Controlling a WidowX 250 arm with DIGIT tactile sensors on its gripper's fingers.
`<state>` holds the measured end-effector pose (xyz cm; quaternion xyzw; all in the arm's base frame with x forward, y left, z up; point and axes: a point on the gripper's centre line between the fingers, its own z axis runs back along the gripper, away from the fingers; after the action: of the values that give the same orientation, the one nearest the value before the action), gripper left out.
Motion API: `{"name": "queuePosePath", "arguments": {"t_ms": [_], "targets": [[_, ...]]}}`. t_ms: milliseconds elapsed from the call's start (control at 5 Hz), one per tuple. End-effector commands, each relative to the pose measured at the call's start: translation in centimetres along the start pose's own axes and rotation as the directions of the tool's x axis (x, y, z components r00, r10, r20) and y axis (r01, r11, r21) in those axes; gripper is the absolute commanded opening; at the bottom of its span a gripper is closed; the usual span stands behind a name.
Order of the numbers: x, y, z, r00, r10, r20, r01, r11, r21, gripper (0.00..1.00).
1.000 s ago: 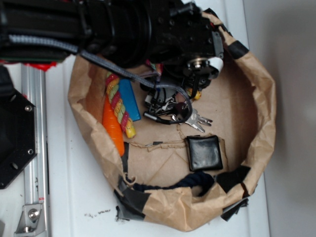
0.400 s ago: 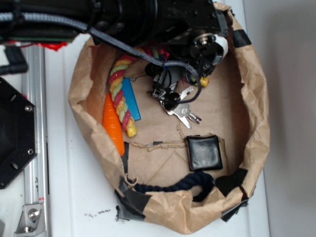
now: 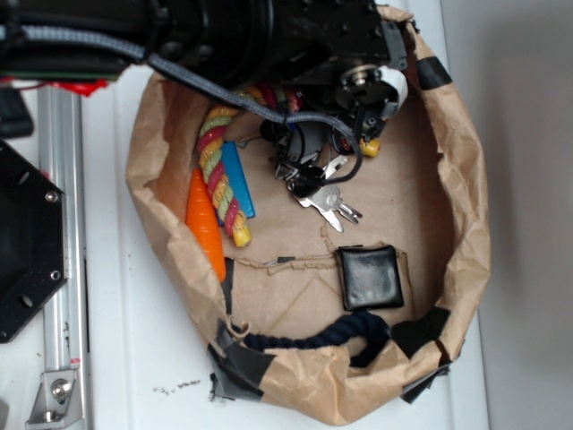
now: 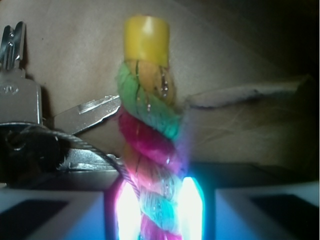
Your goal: Grab the multicolored rope.
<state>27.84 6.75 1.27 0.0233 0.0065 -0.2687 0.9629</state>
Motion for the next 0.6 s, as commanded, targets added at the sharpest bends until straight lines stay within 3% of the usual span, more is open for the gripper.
{"name": "queuePosePath", "arguments": {"t_ms": [0,200,400], "targets": [[-1.7,-0.8,0.3,0.998,0.062,-0.021,-0.061,0.997,0.042,0.0],[-1.6,-2.0,3.5,0.982,0.162,-0.096,-0.155,0.984,0.083,0.0],[-0.1,-3.9,8.6,0.968,0.244,-0.051,-0.243,0.97,0.018,0.0]]}}
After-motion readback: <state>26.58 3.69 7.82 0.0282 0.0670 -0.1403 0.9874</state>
